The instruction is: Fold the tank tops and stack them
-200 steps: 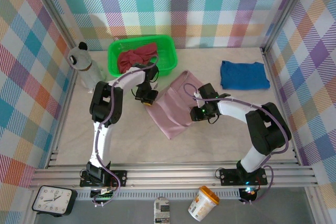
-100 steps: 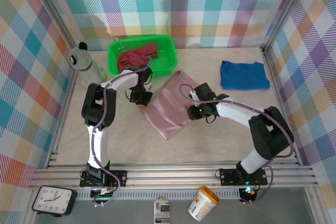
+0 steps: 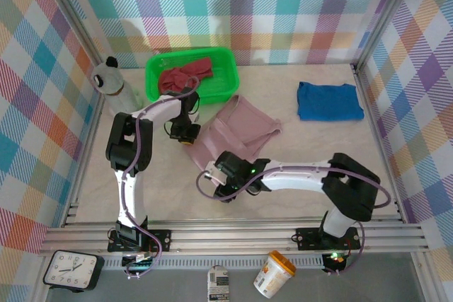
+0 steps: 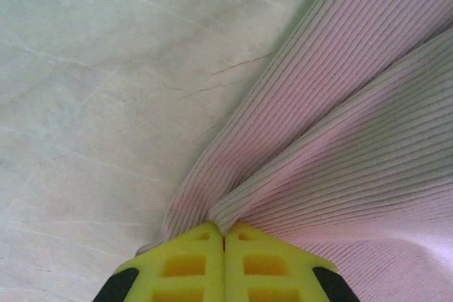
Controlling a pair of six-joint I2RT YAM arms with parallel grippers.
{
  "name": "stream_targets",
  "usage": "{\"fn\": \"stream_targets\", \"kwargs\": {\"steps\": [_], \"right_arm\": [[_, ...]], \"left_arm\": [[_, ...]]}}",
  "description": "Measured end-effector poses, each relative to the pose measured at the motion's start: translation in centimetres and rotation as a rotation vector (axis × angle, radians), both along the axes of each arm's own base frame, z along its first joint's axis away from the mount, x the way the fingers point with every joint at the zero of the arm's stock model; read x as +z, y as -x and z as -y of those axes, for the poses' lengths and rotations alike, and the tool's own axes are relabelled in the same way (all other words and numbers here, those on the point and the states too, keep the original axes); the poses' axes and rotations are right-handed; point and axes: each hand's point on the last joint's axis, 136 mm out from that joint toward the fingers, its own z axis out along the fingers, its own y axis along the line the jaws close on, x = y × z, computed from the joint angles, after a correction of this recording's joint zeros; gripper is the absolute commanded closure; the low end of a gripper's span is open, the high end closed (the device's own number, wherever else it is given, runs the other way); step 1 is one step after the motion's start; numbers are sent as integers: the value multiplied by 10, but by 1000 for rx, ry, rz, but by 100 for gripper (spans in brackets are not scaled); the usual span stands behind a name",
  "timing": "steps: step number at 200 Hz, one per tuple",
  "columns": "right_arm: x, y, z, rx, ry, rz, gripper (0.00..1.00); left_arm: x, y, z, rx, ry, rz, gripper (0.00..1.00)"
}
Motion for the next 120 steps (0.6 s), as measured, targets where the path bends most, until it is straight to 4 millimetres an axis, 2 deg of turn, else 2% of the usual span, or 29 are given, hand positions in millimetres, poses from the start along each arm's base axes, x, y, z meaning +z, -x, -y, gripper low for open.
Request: {"fn": "stream_targets", "kwargs": {"steps": [20, 49, 93, 120], "right_arm": [[-14, -4, -1, 26, 60, 45, 40], [-19, -12, -9, 57, 113, 131, 41], [-13, -10, -13, 101, 171, 263, 41], [0, -9, -19, 128, 153, 330, 40]], "left_arm": [[-1, 0, -2, 5, 0, -3, 100], [0, -1, -6, 14, 0, -3, 100], [1, 1, -7, 13, 0, -5, 100], [8, 1, -9, 12, 2, 3, 99]]}}
